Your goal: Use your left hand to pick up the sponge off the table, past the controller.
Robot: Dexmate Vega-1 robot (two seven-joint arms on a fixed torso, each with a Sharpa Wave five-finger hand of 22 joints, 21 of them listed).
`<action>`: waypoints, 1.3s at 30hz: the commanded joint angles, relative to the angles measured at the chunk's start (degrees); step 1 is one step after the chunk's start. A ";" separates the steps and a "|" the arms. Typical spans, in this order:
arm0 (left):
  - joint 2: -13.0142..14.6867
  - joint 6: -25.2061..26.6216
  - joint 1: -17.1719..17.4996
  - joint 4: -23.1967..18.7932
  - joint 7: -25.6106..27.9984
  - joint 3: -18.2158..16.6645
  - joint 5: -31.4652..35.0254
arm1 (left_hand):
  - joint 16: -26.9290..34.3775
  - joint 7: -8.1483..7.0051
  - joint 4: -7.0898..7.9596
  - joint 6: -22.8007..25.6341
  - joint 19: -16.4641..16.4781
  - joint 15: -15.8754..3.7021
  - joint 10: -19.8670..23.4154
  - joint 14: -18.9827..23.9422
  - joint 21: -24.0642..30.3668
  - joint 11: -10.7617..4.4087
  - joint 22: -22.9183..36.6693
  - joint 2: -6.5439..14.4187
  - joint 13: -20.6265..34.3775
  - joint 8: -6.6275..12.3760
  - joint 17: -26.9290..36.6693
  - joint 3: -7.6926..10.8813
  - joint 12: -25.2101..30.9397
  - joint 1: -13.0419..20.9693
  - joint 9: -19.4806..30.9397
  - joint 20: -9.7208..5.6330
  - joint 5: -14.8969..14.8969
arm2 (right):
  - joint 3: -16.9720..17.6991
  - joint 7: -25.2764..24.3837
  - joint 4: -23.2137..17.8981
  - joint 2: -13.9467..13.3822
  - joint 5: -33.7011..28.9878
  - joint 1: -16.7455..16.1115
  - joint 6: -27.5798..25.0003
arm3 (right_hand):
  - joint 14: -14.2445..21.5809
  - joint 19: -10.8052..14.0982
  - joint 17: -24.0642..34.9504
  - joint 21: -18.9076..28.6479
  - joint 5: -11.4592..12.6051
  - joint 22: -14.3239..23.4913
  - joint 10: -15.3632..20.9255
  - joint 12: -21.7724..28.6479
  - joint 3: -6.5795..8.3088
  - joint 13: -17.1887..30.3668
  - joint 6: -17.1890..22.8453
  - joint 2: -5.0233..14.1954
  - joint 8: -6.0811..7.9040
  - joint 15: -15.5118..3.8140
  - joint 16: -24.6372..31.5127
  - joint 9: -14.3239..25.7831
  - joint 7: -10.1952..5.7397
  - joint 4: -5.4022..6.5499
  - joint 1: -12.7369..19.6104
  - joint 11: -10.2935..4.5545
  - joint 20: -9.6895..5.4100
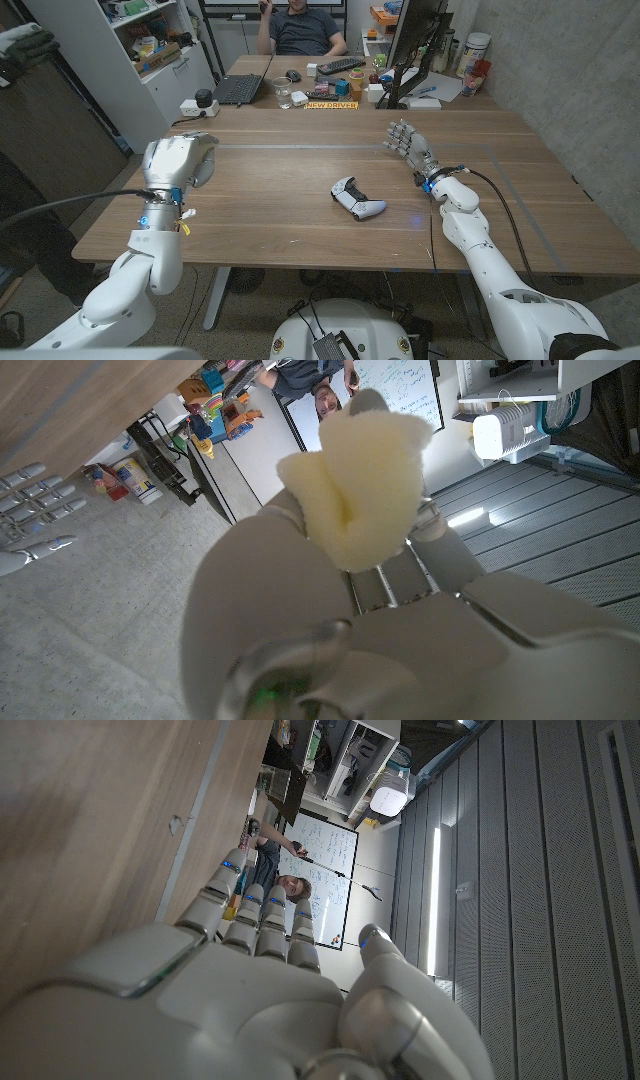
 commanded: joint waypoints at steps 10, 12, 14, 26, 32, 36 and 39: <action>-4.02 -3.33 0.26 -0.17 -1.23 -1.63 4.17 | 0.01 0.60 -0.04 1.60 -0.51 -7.98 3.15 7.19 1.13 -2.44 0.13 4.12 1.75 -0.23 0.65 -0.29 0.11 5.08 0.19 -0.39 0.00 | -0.06 -0.09 -0.76 -0.37 0.49 -0.51 -0.05 | 0.50 0.32 -0.10 0.07 0.29 0.14 0.27 0.45 0.03 0.32 0.41 -0.11 0.55 -0.08 0.14 0.27 -0.08 0.31 -0.34 0.18 0.14; -4.18 -3.52 0.16 -0.04 -1.52 -1.64 4.40 | -0.04 0.77 -0.03 1.90 -0.60 -7.98 3.19 7.22 1.36 -2.45 0.11 4.08 1.90 -0.22 0.71 -0.34 0.06 5.13 0.20 -0.44 0.01 | -0.09 -0.14 -0.81 -0.40 0.46 -0.52 -0.08 | 0.49 0.30 -0.11 0.06 0.30 0.14 0.27 0.45 0.04 0.32 0.42 -0.11 0.56 -0.05 0.13 0.27 -0.09 0.32 -0.36 0.13 0.12; -4.32 -4.08 0.19 0.13 -1.54 -1.76 4.35 | -0.05 0.59 -0.02 1.85 -0.63 -7.99 3.29 7.25 1.46 -2.48 0.11 4.07 1.96 -0.29 0.74 -0.36 0.07 5.16 0.20 -0.44 0.01 | -0.05 -0.04 -0.72 -0.39 0.59 -0.46 -0.09 | 0.57 0.31 -0.11 0.06 0.30 0.14 0.26 0.44 0.04 0.32 0.43 -0.11 0.56 -0.05 0.16 0.27 -0.07 0.32 -0.37 0.09 0.15; -5.20 -4.46 -0.84 0.87 -2.49 -1.16 5.18 | -0.01 0.48 0.04 2.16 -0.96 -7.97 3.56 7.47 2.06 -2.56 0.06 3.92 2.38 -0.47 1.09 -0.54 -0.03 5.24 0.22 -0.51 0.03 | 0.10 0.17 0.59 -0.27 0.68 0.04 0.17 | 0.57 0.31 -0.15 0.03 0.32 0.14 0.23 0.41 0.09 0.32 0.51 -0.11 0.57 -0.11 0.11 0.27 -0.01 0.34 -0.45 0.11 0.11; -5.83 -4.06 -1.21 1.08 -2.59 -0.73 5.58 | 0.00 0.55 0.06 2.23 -1.10 -7.96 3.70 7.56 2.38 -2.66 0.02 3.87 2.59 -0.60 1.26 -0.61 -0.09 5.29 0.24 -0.54 0.04 | 0.24 0.48 1.44 -0.10 0.64 0.49 0.77 | 0.61 0.32 -0.16 0.02 0.33 0.14 0.23 0.40 0.11 0.32 0.53 -0.10 0.58 -0.10 0.11 0.28 -0.02 0.36 -0.48 0.07 0.09; -5.72 -4.41 -1.56 1.47 -2.64 -0.45 5.56 | 0.03 0.71 0.07 2.40 -1.20 -7.96 3.81 7.63 2.58 -2.50 0.00 3.86 2.63 -0.64 1.40 -0.65 -0.17 5.33 0.24 -0.54 0.05 | 0.30 0.53 1.58 -0.07 0.58 0.61 0.79 | 0.62 0.32 -0.17 0.01 0.33 0.14 0.25 0.41 0.13 0.33 0.52 -0.11 0.57 -0.09 0.10 0.28 0.00 0.36 -0.50 0.13 0.08; -5.72 -4.38 -1.79 1.45 -2.76 -0.36 5.58 | 0.00 0.71 0.06 2.44 -1.26 -7.97 3.86 7.64 2.74 -2.60 -0.02 3.83 2.72 -0.70 1.46 -0.67 -0.21 5.37 0.25 -0.54 0.06 | 0.38 0.54 1.76 -0.05 0.53 0.71 0.88 | 0.59 0.31 -0.18 0.01 0.33 0.14 0.26 0.41 0.13 0.33 0.55 -0.12 0.58 -0.08 0.08 0.28 -0.03 0.36 -0.51 0.12 0.12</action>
